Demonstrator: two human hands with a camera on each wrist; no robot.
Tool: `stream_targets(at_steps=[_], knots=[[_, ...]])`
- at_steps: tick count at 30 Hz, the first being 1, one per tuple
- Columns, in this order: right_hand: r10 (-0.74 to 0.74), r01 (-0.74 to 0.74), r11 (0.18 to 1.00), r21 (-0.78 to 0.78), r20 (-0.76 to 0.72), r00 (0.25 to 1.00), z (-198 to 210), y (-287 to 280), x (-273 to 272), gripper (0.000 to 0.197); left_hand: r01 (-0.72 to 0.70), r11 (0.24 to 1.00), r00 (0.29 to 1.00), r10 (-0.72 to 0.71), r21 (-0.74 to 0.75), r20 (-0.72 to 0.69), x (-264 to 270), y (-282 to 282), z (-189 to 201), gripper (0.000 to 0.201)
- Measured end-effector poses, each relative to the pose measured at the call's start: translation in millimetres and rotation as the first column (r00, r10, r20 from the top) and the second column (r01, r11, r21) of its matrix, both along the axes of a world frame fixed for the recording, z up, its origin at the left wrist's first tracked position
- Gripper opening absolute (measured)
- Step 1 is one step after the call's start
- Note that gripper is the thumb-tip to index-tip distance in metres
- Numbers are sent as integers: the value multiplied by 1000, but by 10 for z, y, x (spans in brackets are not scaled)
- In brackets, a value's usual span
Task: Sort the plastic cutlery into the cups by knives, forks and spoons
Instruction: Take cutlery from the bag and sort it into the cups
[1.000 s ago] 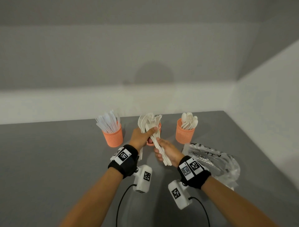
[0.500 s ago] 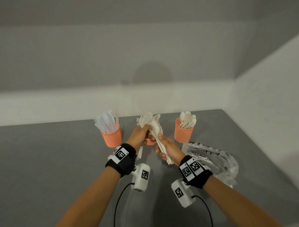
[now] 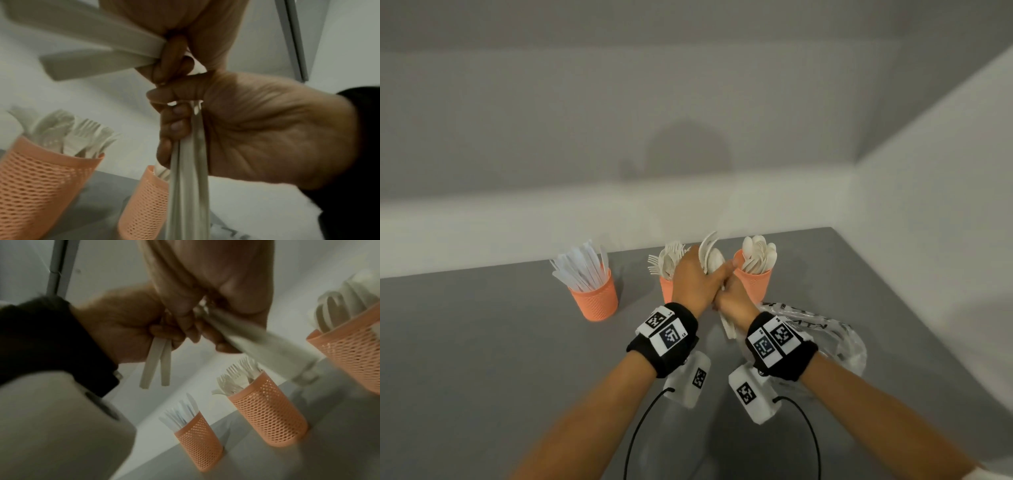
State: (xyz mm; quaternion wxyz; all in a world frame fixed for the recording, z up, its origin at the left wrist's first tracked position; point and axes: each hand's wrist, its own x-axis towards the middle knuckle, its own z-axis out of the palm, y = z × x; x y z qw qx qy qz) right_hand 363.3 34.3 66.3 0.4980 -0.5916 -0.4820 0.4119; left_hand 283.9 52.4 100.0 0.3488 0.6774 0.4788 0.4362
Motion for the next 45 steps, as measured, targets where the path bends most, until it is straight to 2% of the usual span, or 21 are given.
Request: stream_targets(at_steps=[3, 4, 6, 8, 9, 12, 16, 20, 26, 30, 32, 34, 37, 39, 42, 43, 45], knots=[[-114, 114, 993, -3, -31, 993, -77, 114, 188, 2, -10, 994, 986, 28, -109, 167, 64, 109, 6, 27], [-183, 182, 983, -19, -77, 980, -89, 152, 276, 10, -37, 986, 970, 75, -164, 232, 44, 171, -15, 26], [-308, 306, 951, -43, -189, 932, -97, 249, 483, 19, -99, 953, 938, 186, -286, 293, -58, 319, -92, 41], [-371, 380, 925, -25, -280, 885, -7, 370, 688, 14, -144, 933, 902, 260, -329, 345, -192, 489, -142, 51], [-388, 405, 914, -5, -296, 873, 63, 435, 782, 14, -172, 937, 889, 280, -304, 361, -247, 588, -154, 54], [-415, 467, 880, 85, -337, 845, 307, 655, 966, 39, -220, 959, 901, 270, -179, 339, -307, 853, -81, 58], [-414, 490, 863, 125, -382, 826, 374, 932, 1014, 48, -119, 991, 972, 128, -58, 196, -223, 1020, 20, 63], [-373, 413, 907, 76, -308, 875, 188, 1079, 977, 48, -55, 998, 997, 55, 8, 62, -158, 1106, -152, 66], [-328, 344, 938, 36, -228, 917, -32, 1137, 1003, 44, -49, 986, 997, 59, 159, -56, -161, 1253, -452, 49], [-330, 337, 941, 36, -131, 935, -109, 1153, 1036, 41, -60, 982, 993, 77, 178, -88, -150, 1313, -583, 51], [-354, 355, 934, 29, -41, 934, -173, 1171, 1059, 38, -74, 980, 986, 100, 186, -134, -129, 1307, -597, 60], [-394, 391, 919, 58, 62, 917, -293, 1226, 1119, 47, -92, 982, 967, 128, 167, -219, -112, 1284, -589, 68], [-435, 428, 900, 78, 210, 876, -578, 1386, 1245, 77, -98, 982, 947, 142, 160, -289, -116, 1253, -616, 68], [-391, 394, 917, 58, 319, 864, -564, 1372, 1236, 77, -100, 981, 957, 140, 166, -254, -120, 1238, -660, 65], [-396, 417, 908, 41, 411, 821, -483, 1299, 1218, 47, -123, 975, 986, 141, 184, -85, -99, 1271, -683, 49], [-397, 430, 902, 31, 445, 803, -475, 1290, 1225, 43, -132, 971, 990, 138, 197, -17, -103, 1296, -680, 45], [-356, 425, 905, -7, 532, 768, -474, 1286, 1243, 42, -147, 964, 989, 145, 222, 24, -137, 1336, -692, 49]])
